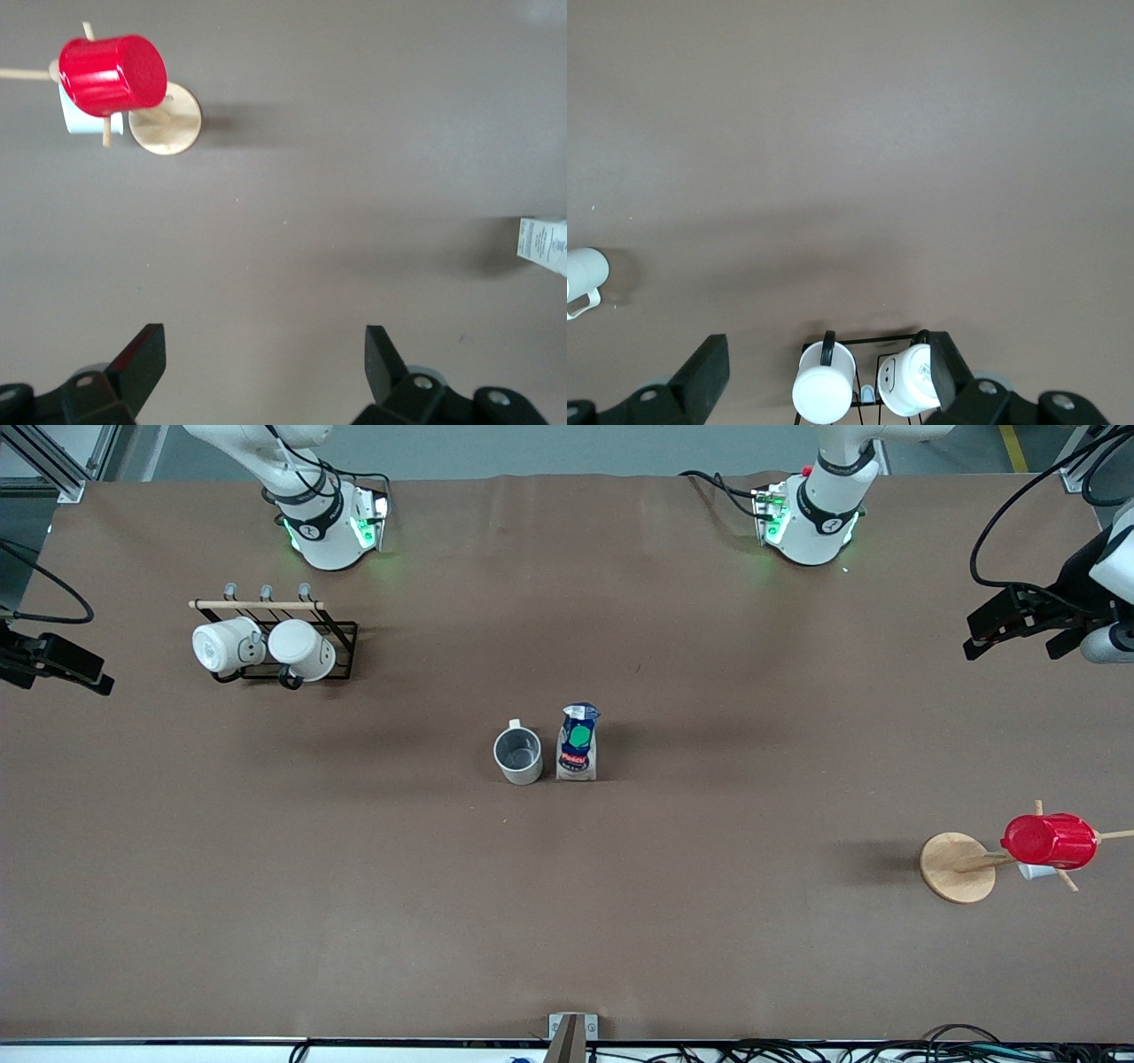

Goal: Place cup and milk on table

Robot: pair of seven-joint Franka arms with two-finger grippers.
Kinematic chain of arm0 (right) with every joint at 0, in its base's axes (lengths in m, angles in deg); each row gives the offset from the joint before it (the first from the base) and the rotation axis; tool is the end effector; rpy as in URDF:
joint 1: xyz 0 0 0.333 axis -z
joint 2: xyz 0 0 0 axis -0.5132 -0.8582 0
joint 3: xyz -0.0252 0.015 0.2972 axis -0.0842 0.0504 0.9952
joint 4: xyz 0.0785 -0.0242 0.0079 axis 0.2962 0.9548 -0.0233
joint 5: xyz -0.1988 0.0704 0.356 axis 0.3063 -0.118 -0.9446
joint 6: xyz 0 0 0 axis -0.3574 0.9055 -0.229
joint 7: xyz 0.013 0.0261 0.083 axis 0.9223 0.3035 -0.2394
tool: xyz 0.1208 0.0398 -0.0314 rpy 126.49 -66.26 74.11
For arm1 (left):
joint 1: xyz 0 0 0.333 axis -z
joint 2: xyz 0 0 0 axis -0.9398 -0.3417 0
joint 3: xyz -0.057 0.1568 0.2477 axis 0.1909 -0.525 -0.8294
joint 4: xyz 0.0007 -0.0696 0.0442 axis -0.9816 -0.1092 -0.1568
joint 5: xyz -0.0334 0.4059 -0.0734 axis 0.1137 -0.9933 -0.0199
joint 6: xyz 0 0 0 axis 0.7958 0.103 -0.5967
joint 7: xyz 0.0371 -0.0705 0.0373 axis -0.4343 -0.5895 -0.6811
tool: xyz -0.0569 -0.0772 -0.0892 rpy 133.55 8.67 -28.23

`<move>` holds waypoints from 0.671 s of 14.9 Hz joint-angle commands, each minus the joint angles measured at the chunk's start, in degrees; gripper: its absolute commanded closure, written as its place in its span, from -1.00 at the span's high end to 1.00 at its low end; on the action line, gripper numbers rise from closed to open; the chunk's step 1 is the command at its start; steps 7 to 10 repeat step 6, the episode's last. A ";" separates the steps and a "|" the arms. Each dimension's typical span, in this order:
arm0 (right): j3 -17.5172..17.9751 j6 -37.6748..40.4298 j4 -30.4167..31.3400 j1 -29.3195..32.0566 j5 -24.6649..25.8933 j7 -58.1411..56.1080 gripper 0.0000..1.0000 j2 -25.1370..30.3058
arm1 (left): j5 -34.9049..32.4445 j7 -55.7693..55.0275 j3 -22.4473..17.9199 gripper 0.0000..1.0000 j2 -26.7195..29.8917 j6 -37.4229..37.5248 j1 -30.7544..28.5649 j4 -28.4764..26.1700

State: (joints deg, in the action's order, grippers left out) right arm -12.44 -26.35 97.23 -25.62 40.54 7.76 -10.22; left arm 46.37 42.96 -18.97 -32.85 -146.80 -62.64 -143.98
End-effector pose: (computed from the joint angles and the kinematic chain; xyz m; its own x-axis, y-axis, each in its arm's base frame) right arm 0.5951 -0.0429 0.5884 0.9946 -0.1035 -0.0005 -0.1035 -0.9946 0.0046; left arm 0.5703 -0.0483 0.6116 0.9984 -0.0062 0.0554 -0.0072 -0.9998 0.0173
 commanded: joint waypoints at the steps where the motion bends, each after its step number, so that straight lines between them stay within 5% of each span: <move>1: 0.13 -2.30 2.11 0.80 -0.53 -0.26 1.00 0.81 | -1.23 0.73 0.38 0.97 0.39 -1.17 -0.17 -0.23; 10: 0.13 -1.87 2.20 0.72 -0.53 -0.35 1.00 0.81 | -1.23 1.00 0.38 0.96 0.39 -0.82 -0.35 -0.23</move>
